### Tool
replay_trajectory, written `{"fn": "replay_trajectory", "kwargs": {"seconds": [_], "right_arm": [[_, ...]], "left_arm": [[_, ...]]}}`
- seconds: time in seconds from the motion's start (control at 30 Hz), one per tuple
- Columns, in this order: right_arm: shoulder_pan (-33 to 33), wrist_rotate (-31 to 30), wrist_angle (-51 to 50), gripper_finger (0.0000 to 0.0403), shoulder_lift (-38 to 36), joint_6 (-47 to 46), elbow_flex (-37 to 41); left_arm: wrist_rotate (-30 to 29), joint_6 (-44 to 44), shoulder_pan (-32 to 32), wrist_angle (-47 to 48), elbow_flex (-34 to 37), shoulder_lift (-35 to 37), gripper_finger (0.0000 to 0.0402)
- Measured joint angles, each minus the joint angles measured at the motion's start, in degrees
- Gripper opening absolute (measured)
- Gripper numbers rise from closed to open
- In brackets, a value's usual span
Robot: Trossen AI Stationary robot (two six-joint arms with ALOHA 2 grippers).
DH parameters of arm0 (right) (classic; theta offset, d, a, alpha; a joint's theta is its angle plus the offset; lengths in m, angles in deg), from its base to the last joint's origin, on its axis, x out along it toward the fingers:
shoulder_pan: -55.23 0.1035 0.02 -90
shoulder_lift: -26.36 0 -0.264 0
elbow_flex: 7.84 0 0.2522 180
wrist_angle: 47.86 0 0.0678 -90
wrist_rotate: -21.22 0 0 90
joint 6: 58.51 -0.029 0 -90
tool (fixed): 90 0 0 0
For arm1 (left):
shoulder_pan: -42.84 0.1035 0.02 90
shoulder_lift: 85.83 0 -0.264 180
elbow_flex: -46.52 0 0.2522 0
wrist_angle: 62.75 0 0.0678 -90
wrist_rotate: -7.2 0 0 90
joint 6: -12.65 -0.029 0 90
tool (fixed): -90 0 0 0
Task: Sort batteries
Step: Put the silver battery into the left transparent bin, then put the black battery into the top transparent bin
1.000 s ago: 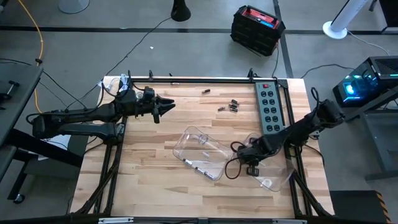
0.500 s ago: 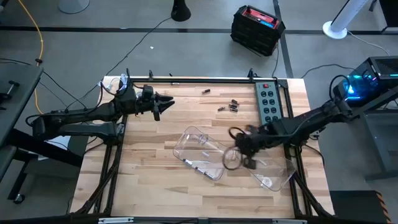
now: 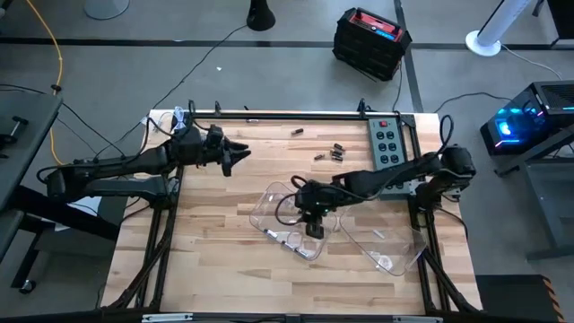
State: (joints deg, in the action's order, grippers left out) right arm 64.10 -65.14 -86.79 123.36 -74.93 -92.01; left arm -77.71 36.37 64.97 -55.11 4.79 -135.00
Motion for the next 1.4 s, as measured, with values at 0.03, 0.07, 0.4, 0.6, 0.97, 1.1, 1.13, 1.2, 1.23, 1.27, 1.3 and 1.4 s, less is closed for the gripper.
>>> {"fn": "replay_trajectory", "kwargs": {"seconds": [0.03,0.07,0.4,0.6,0.97,1.1,1.13,1.2,1.23,1.27,1.3,1.4], "right_arm": [[-0.3,-0.3,-0.4,0.0134,0.0,0.3,-0.8],[-0.4,-0.6,-1.3,0.0151,0.0,1.1,-1.8],[-3.9,-16.0,-22.4,0.0203,-1.1,14.4,-20.5],[-7.5,-16.7,-24.1,0.0204,-1.1,15.2,-25.2],[-6.7,-16.0,-28.1,0.0204,-0.9,13.8,-25.4],[-6.6,-16.0,-28.4,0.0204,-0.9,12.6,-25.4],[-6.6,-16.0,-28.5,0.0204,-0.9,12.1,-25.4],[-6.4,-15.8,-29.6,0.0204,-0.9,10.6,-25.4],[-6.2,-15.7,-30.3,0.0204,-1.1,9.8,-25.4],[-6.1,-15.7,-31.0,0.0204,-1.4,9.0,-25.4],[-5.8,-15.7,-31.6,0.0204,-1.9,8.4,-25.3],[-4.6,-18.8,-34.0,0.0204,-4.3,5.9,-25.3]], "left_arm": [[0.0,0.0,0.0,1.7,0.0,0.0,0.0142],[0.0,0.2,0.0,3.3,0.0,0.0,0.0142],[-1.1,-5.5,6.3,48.1,-19.9,-18.6,0.0142],[-11.0,-15.0,11.6,54.8,-26.7,-37.4,0.0142],[-9.6,-16.4,14.5,50.2,-27.6,-49.9,0.0142],[-9.0,-18.0,14.7,48.4,-27.9,-52.7,0.0139],[-8.3,-19.4,14.7,48.5,-27.9,-53.2,0.0132],[-6.6,-22.2,14.4,49.0,-28.0,-54.0,0.0104],[-6.8,-23.3,13.9,48.9,-27.9,-53.8,0.0082],[-7.3,-24.3,13.4,48.9,-27.9,-53.5,0.0056],[-7.6,-24.8,13.1,48.5,-27.8,-52.7,0.0035],[-8.2,-25.0,12.9,47.1,-27.3,-50.0,0.0030]]}}
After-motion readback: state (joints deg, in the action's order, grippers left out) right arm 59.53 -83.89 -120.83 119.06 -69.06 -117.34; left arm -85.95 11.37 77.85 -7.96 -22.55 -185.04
